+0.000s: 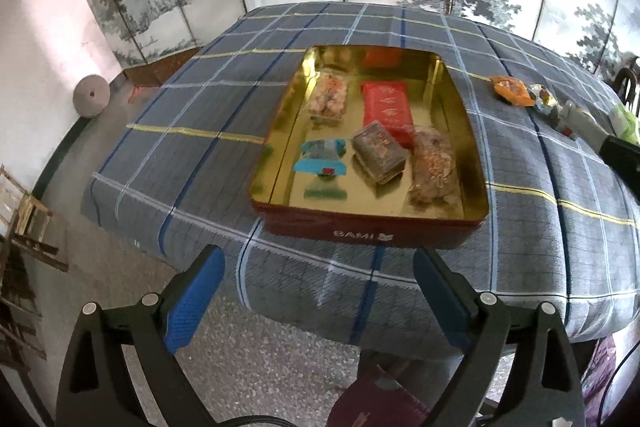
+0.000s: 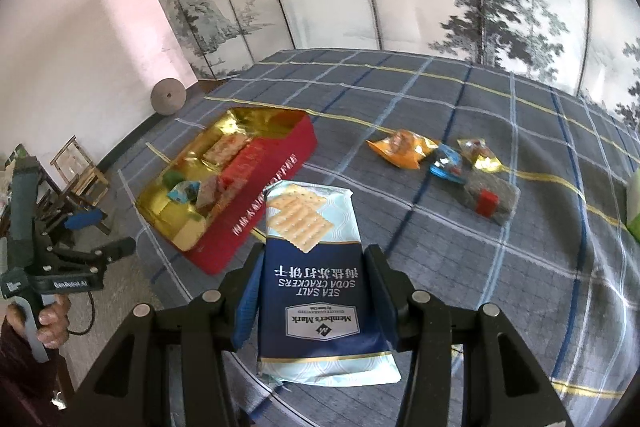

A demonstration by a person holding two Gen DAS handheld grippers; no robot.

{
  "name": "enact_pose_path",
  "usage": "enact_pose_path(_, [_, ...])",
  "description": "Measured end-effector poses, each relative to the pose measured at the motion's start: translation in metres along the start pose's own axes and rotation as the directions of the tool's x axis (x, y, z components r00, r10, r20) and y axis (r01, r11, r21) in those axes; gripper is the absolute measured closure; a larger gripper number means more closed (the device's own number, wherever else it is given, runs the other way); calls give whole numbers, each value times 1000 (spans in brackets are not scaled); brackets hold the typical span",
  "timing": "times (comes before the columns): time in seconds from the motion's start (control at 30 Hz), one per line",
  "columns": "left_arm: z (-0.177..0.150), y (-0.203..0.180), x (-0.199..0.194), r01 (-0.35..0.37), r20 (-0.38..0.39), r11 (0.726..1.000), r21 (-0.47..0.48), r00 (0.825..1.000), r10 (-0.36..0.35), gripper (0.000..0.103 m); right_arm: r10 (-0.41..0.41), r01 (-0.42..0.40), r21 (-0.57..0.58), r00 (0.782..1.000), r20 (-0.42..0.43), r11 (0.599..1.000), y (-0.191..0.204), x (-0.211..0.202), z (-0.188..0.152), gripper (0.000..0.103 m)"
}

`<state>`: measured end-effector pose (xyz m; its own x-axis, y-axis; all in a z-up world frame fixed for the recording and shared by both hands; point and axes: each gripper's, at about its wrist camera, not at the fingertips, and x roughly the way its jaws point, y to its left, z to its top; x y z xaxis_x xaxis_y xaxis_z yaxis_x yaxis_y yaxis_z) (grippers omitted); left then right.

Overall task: Organize snacks
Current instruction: 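Carry the blue cracker box toward the gold tin with the right tool, then lower the cracker box into the gold tin and open the right tool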

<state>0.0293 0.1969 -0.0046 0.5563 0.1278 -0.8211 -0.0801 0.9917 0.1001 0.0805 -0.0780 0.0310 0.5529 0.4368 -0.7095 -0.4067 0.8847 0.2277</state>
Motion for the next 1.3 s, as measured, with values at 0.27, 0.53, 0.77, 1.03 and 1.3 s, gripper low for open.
enact_pose_path(0.27, [-8,18,-6,-4,29,998,-58,1000,5,4,30,-30,-46,1000,7,998,31,7,23,53])
enact_pose_path(0.53, [-14,22,-16,-3,58,999,-35,998,5,1,81,-81,-78,997,1,994,61,30,54,53])
enact_pose_path(0.77, [-18,25,-17,-17,97,999,-33,995,20,1,130,-132,-54,991,-37,990,82,71,82,53])
enact_pose_path(1.03, [-15,50,-10,56,69,988,-144,997,-46,1,137,-139,-22,986,-92,990,104,129,103,53])
enact_pose_path(1.3, [-19,62,0,24,41,980,-196,999,-16,1,92,-89,26,987,-135,996,111,173,115,53])
